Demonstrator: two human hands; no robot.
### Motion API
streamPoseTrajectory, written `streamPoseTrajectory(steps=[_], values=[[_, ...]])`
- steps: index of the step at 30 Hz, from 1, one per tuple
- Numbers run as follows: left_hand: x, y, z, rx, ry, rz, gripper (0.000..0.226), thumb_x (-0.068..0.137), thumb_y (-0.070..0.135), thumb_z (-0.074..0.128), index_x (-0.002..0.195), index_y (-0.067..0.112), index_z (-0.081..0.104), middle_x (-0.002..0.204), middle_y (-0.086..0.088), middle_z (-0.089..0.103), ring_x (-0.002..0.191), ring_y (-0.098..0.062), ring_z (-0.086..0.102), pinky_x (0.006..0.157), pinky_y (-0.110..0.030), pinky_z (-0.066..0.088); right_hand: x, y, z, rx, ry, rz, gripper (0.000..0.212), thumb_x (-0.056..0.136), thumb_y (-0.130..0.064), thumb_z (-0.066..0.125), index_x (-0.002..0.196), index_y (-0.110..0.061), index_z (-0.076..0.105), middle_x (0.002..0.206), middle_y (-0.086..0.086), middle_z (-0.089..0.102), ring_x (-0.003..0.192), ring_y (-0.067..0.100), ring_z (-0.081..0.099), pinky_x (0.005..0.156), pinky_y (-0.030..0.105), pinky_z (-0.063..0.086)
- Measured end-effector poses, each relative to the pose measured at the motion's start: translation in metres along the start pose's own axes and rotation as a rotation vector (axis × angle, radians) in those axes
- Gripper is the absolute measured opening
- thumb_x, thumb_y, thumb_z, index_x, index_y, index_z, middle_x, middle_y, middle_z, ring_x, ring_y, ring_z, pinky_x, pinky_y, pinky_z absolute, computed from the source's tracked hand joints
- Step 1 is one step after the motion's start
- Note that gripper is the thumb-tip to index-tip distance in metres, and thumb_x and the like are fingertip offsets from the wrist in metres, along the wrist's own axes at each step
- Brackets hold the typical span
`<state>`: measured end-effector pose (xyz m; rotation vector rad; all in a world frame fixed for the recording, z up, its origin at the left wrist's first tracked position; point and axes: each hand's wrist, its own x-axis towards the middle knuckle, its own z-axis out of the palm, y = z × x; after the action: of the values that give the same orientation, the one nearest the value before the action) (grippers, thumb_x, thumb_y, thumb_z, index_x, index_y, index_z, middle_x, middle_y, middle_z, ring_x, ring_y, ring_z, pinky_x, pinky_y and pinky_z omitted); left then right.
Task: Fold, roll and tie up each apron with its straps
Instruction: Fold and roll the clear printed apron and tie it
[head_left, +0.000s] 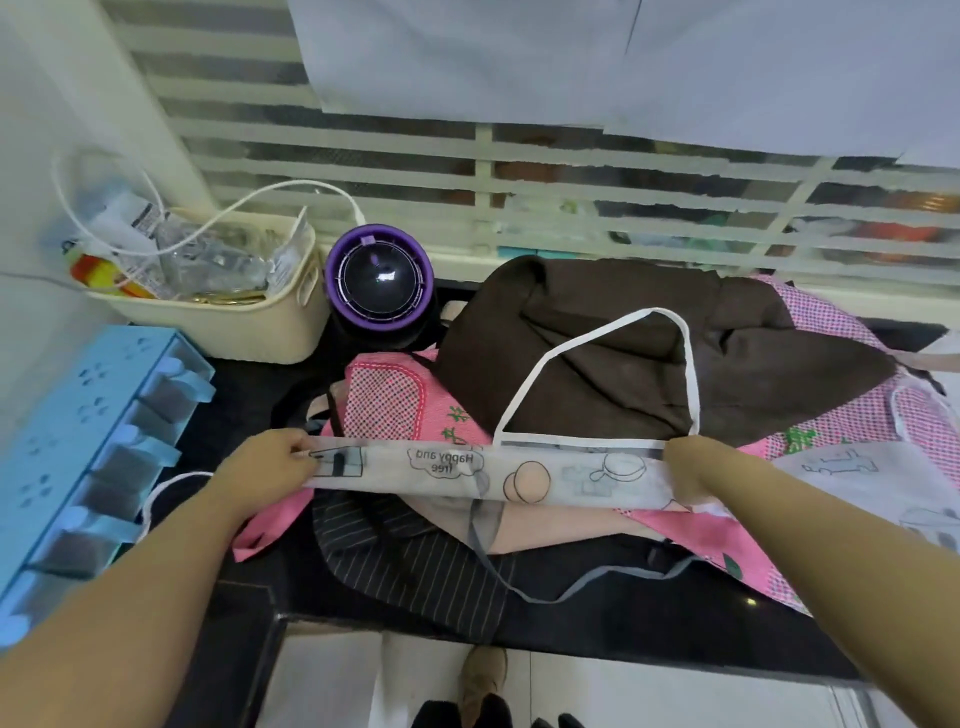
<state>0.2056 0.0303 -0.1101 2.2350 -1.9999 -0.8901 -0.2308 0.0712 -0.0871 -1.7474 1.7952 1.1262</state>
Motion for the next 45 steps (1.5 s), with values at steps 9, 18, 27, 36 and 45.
streamPoseTrajectory(steps=[9,18,27,36,45], values=[[0.005,-0.011,0.001,-0.310,-0.042,0.084,0.013,0.090,0.011,0.060,0.078,0.014,0.063,0.077,-0.006,0.066,0.074,-0.020,0.060,0.063,-0.028,0.044,-0.010,-0.097,-0.032,0.245,0.210,-0.303,0.038,0.091,-0.050,0.053,0.077,-0.016,0.048,0.091,0.006,0.059,0.082,0.024,0.051,0.070,0.029,0.038],[0.020,-0.010,0.016,-0.136,0.174,0.038,0.018,0.097,0.021,0.049,0.100,0.004,0.056,0.093,-0.012,0.062,0.085,-0.029,0.059,0.075,-0.042,0.048,0.020,-0.113,-0.019,0.381,0.422,-0.325,0.053,0.095,-0.059,0.037,0.058,-0.021,0.035,0.060,-0.007,0.039,0.075,0.019,0.044,0.066,0.029,0.030],[-0.005,0.061,0.044,0.403,0.502,0.659,0.043,0.060,0.008,0.075,0.102,0.018,0.068,0.111,-0.004,0.063,0.101,-0.026,0.056,0.088,-0.042,0.039,0.032,-0.116,-0.024,0.359,0.381,-0.272,0.056,0.094,-0.062,0.035,0.059,-0.019,0.042,0.065,-0.006,0.044,0.082,0.023,0.052,0.070,0.031,0.037],[-0.027,0.125,0.122,0.257,-0.173,0.712,0.062,0.089,0.055,0.002,0.143,0.032,-0.017,0.150,0.015,-0.025,0.139,-0.002,-0.026,0.119,-0.028,-0.010,0.012,-0.080,-0.008,0.372,0.486,-0.271,0.037,0.090,-0.055,0.051,0.086,-0.018,0.053,0.089,0.003,0.063,0.086,0.025,0.058,0.065,0.031,0.036],[-0.038,0.175,0.143,0.309,-0.153,0.344,0.079,0.079,0.068,-0.003,0.151,0.034,-0.007,0.159,-0.001,-0.018,0.146,-0.026,-0.014,0.116,-0.044,-0.011,-0.020,0.053,0.047,0.417,0.163,-0.059,0.009,0.081,-0.005,0.054,0.082,-0.011,0.061,0.084,0.009,0.062,0.082,0.027,0.059,0.067,0.027,0.044]])
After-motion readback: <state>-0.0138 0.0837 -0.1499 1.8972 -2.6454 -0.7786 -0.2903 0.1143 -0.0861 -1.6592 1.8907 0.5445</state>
